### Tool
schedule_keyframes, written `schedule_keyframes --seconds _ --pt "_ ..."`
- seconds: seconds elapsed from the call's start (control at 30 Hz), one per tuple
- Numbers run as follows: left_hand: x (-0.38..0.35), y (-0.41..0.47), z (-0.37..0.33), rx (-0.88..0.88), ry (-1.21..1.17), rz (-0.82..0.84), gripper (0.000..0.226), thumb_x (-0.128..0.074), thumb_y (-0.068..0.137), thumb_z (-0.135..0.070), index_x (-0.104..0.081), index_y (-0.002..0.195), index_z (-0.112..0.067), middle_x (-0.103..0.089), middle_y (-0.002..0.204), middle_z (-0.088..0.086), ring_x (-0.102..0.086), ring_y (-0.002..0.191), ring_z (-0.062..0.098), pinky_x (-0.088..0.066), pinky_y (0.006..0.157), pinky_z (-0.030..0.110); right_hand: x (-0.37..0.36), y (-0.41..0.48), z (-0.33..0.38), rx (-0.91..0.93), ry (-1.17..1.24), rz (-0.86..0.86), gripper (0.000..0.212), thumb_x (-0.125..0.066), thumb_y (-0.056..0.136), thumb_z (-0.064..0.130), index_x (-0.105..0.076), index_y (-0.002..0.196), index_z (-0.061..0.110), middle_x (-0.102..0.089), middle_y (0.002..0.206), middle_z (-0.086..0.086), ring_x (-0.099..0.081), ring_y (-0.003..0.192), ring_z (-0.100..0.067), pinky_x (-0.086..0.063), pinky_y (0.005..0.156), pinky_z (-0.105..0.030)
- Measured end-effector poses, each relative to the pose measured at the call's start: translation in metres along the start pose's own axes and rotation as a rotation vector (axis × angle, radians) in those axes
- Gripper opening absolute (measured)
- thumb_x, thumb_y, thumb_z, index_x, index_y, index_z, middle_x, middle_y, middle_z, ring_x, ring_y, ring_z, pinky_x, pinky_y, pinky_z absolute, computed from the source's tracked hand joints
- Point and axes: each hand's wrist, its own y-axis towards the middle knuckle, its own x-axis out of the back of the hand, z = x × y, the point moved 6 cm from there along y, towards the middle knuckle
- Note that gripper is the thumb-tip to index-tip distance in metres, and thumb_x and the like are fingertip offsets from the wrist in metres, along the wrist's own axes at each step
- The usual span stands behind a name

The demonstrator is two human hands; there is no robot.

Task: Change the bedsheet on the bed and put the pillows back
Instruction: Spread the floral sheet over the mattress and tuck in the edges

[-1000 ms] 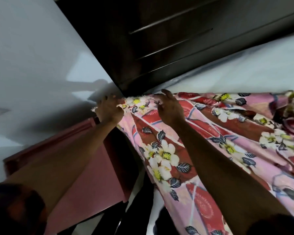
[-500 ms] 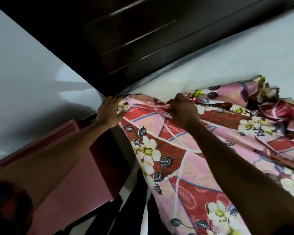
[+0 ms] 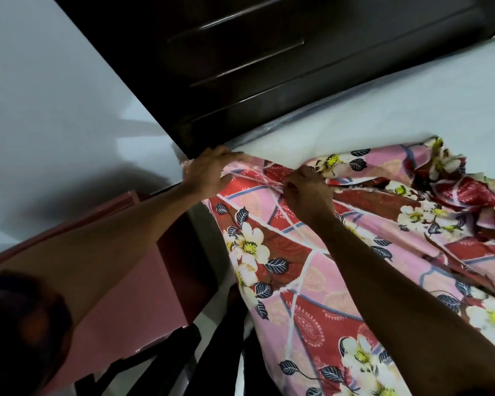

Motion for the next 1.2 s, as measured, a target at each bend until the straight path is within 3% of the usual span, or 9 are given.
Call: schedule_keyframes --seconds 0.1,0.2,0.33,0.47,0.67,0.8,0.93,1.07,1.2 --pt "-0.004 0.012 -0.014 -0.027 -0.042 -0.036 0.032 -0.071 0.091 -0.025 -0.071 0.122 -0.022 -0.066 0.124 0.000 -0.056 0.114 0.018 -0.042 0.094 0.029 -0.005 -0.006 0.003 0.016 -0.012 0.011 0.019 -0.062 0.092 0.029 -0.074 0.092 0.014 -0.069 0.096 -0.006 -0.064 0.083 -0.024 -0.049 0.063 -0.027" --pt "-0.008 0.017 -0.025 -0.077 0.005 -0.006 0.019 -0.068 0.092 -0.032 -0.076 0.106 -0.022 -0.072 0.113 -0.004 -0.059 0.108 0.016 -0.046 0.095 0.034 -0.006 -0.010 0.001 -0.011 0.007 -0.010 0.016 -0.063 0.094 0.028 -0.071 0.092 0.014 -0.067 0.098 -0.006 -0.062 0.085 -0.023 -0.045 0.062 -0.025" --pt "0.003 0.016 -0.022 -0.079 -0.009 -0.055 0.022 -0.064 0.095 -0.026 -0.075 0.111 -0.016 -0.073 0.114 0.000 -0.052 0.094 0.013 -0.039 0.078 0.028 0.002 -0.006 -0.001 -0.119 0.042 -0.127 0.015 -0.060 0.097 0.025 -0.068 0.098 0.012 -0.068 0.090 -0.009 -0.064 0.072 -0.026 -0.035 0.057 -0.024" --pt "0.013 0.018 -0.011 -0.018 -0.071 -0.139 0.024 -0.064 0.096 -0.028 -0.075 0.114 -0.016 -0.073 0.113 0.001 -0.053 0.093 0.016 -0.039 0.079 0.027 0.011 0.014 0.006 -0.171 0.054 -0.139 0.017 -0.053 0.099 0.026 -0.067 0.099 0.016 -0.071 0.082 -0.007 -0.067 0.068 -0.028 -0.036 0.055 -0.024" --pt "0.013 0.015 -0.027 -0.159 -0.111 -0.157 0.014 -0.066 0.090 -0.025 -0.064 0.094 -0.012 -0.070 0.102 0.002 -0.057 0.095 0.017 -0.045 0.079 0.025 0.021 0.065 -0.007 -0.373 0.059 -0.077 0.015 -0.058 0.097 0.031 -0.069 0.101 0.022 -0.074 0.094 -0.009 -0.069 0.086 -0.033 -0.042 0.064 -0.029" --pt "0.010 -0.004 -0.035 -0.224 -0.170 -0.141 0.004 -0.063 0.088 -0.008 -0.059 0.090 -0.007 -0.066 0.088 0.006 -0.062 0.081 0.018 -0.053 0.069 0.031 0.013 0.082 -0.017 -0.474 0.052 0.036 0.018 -0.059 0.096 0.030 -0.070 0.105 0.020 -0.072 0.109 -0.013 -0.066 0.102 -0.037 -0.049 0.077 -0.036" --pt "0.005 -0.035 -0.047 -0.256 -0.222 -0.129 0.015 -0.046 0.101 -0.014 -0.053 0.096 -0.002 -0.049 0.078 -0.001 -0.046 0.055 0.006 -0.029 0.051 0.012 0.014 0.082 -0.025 -0.542 0.067 -0.015 0.021 -0.048 0.101 0.030 -0.062 0.109 0.016 -0.069 0.110 -0.019 -0.064 0.103 -0.041 -0.041 0.074 -0.036" --pt "-0.009 -0.063 -0.047 -0.244 -0.231 0.015 0.015 -0.041 0.104 -0.023 -0.045 0.104 -0.009 -0.047 0.084 -0.001 -0.051 0.062 0.011 -0.031 0.053 0.012 0.012 0.079 -0.025 -0.556 0.126 -0.047 0.019 -0.043 0.103 0.024 -0.058 0.111 0.017 -0.071 0.105 -0.018 -0.065 0.098 -0.039 -0.037 0.070 -0.034" --pt "-0.051 -0.088 -0.045 -0.145 -0.153 0.450 0.038 -0.049 0.100 -0.047 -0.057 0.109 -0.011 -0.063 0.090 0.001 -0.064 0.076 0.018 -0.050 0.062 0.027 0.010 0.084 -0.015 -0.544 0.182 -0.023 0.017 -0.043 0.103 0.022 -0.057 0.112 0.018 -0.071 0.104 -0.016 -0.065 0.096 -0.038 -0.043 0.070 -0.037"
